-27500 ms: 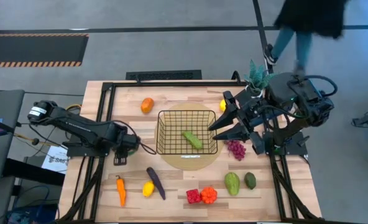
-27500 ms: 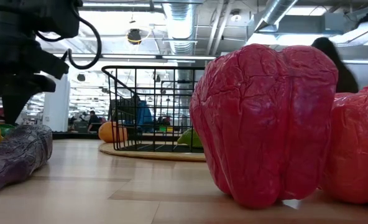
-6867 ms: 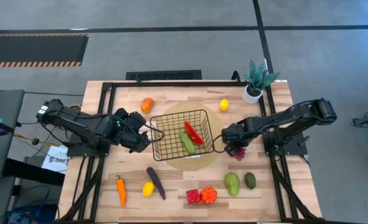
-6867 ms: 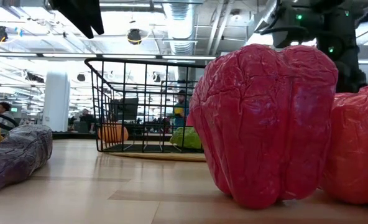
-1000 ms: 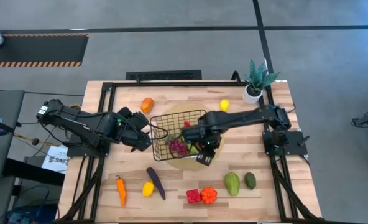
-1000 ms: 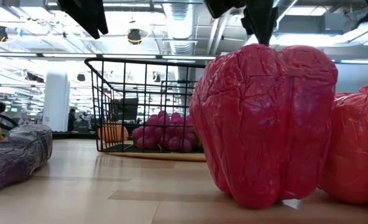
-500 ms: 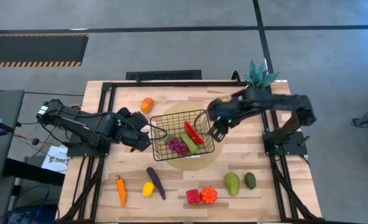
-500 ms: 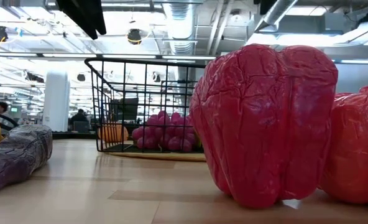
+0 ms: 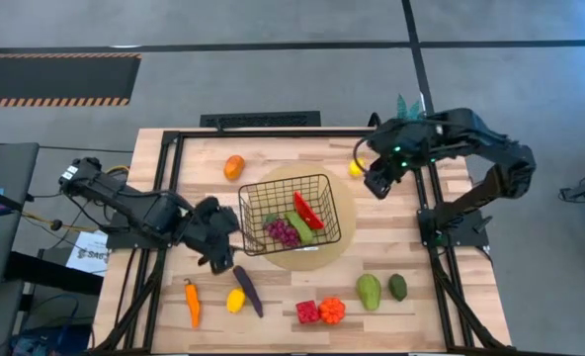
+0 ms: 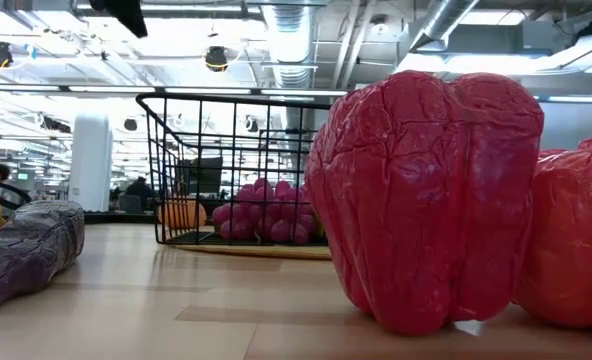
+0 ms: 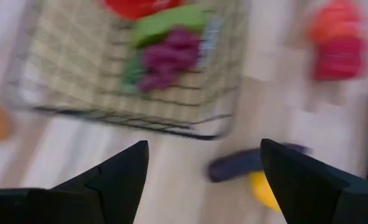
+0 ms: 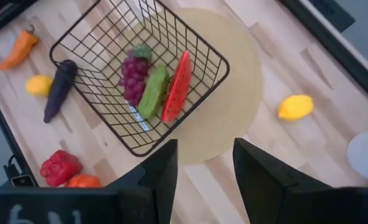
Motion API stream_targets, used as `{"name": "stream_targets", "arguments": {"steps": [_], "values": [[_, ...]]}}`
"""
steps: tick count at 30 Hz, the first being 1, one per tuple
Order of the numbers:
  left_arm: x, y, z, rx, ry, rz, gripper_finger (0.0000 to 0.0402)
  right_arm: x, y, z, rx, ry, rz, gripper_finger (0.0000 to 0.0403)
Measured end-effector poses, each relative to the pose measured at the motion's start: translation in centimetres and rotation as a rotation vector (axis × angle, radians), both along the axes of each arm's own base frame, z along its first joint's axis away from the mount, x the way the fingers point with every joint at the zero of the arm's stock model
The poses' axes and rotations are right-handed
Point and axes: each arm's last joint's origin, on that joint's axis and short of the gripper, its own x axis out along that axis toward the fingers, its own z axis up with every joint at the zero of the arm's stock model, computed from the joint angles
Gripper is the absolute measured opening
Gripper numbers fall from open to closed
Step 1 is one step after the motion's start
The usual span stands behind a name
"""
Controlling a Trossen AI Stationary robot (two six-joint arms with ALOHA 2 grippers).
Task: Build produce basket
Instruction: Put the orange chili pepper into the wire basket
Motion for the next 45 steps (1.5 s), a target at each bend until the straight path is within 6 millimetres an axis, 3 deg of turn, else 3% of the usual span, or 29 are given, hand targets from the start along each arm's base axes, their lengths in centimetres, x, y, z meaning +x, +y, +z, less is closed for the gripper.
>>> {"name": "stream_targets", "arguments": {"steps": [6, 14, 23, 30, 38, 45], "values": [[-0.1, -1.6, -0.2, -0.025, 0.0, -0.075, 0.0293, -0.7, -0.5, 0.3, -0.035, -0.006, 0.033, 0.0171], [-1.0, -2.5, -1.8, -0.213, 0.077, 0.526, 0.0286, -0.2, -0.6, 0.1, -0.075, 0.02, 0.102, 0.0168], [-3.1, -7.4, -4.3, -0.321, 0.256, 0.794, 0.0235, 0.3, -1.5, -0.2, -0.123, 0.059, 0.155, 0.0166], [-4.5, -10.7, -6.1, -0.416, 0.481, 1.071, 0.0218, 0.9, -1.8, -0.7, -0.137, 0.088, 0.179, 0.0168], [-3.5, -13.3, -8.8, -0.456, 0.635, 1.19, 0.0215, 1.7, -1.9, -1.1, -0.152, 0.117, 0.22, 0.0165], [-2.3, -14.1, -12.0, -0.347, 0.651, 1.241, 0.0215, 2.1, -1.7, -1.3, -0.167, 0.132, 0.265, 0.0165]]}}
